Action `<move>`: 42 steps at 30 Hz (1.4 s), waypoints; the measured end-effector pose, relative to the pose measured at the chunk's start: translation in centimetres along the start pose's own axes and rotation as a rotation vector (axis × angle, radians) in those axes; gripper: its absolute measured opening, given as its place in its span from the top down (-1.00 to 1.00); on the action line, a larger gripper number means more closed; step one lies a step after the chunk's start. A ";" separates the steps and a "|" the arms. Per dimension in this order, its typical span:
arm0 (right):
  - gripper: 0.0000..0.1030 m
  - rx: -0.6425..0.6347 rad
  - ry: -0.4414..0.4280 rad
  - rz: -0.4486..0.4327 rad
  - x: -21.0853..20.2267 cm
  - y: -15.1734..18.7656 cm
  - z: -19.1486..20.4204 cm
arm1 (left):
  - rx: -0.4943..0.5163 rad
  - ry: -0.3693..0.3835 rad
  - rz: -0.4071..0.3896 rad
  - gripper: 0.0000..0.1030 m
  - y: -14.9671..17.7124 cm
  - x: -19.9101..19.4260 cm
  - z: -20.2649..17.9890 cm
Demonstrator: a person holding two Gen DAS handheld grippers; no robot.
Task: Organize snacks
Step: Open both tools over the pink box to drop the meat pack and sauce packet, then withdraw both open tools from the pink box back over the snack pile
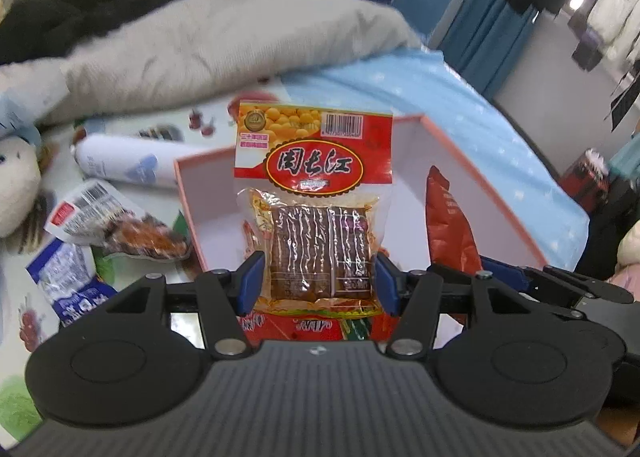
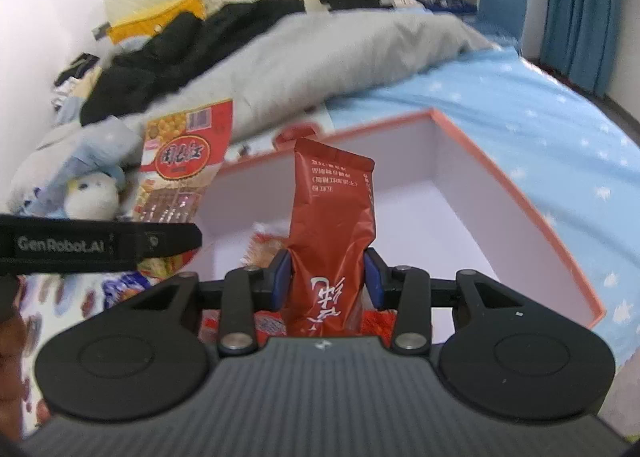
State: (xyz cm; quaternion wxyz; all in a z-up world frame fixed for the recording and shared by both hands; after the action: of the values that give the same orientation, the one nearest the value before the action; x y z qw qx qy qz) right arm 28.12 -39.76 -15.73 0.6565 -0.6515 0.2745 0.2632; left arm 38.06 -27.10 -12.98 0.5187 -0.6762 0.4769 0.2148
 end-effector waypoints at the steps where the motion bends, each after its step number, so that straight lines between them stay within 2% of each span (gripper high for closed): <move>1: 0.17 0.011 0.001 0.015 0.4 0.5 -0.3 | -0.003 -0.004 0.009 -0.21 0.1 0.5 0.1; 6: 0.16 0.036 -0.008 0.055 1.6 1.7 -1.0 | -0.002 -0.001 0.041 -0.21 0.5 2.1 0.1; 8: 0.15 0.040 -0.005 0.064 1.9 1.7 -1.2 | 0.007 -0.006 0.037 -0.31 0.5 2.3 0.1; 10: 0.16 0.048 0.010 0.070 2.0 1.8 -1.5 | 0.002 -0.005 0.035 -0.52 0.4 2.2 0.0; 13: -0.22 0.060 0.006 0.060 1.6 1.6 -1.7 | -0.024 -0.007 0.029 -0.57 0.1 1.9 0.3; 15: -0.22 0.059 0.001 0.044 1.1 1.4 -1.7 | -0.027 -0.012 0.017 -0.57 -0.1 1.2 0.3; 30: -0.23 0.032 -0.012 -0.083 -4.8 -1.1 0.6 | -0.008 0.022 -0.156 -0.56 -0.6 -8.7 -0.4; 42: -0.23 -0.010 -0.046 -0.194 -10.7 -1.6 3.6 | -0.027 0.040 -0.306 -0.57 2.3 -18.1 1.1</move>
State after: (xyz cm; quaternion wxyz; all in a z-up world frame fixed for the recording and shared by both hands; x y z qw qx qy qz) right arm 21.71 -36.00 -7.02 0.6818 -0.6720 0.1935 0.2148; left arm 28.13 -18.42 -0.27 0.5264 -0.7523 0.3756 0.1260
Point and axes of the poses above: each gripper's, at about its wrist camera, not at the fingertips, and x roughly the way its jaws point, z to its left, y to its underside, the point moved 4 cm from there along x, roughly the way its jaws point, and after that the axes turned 14 degrees about -x, right-handed, at the moved point
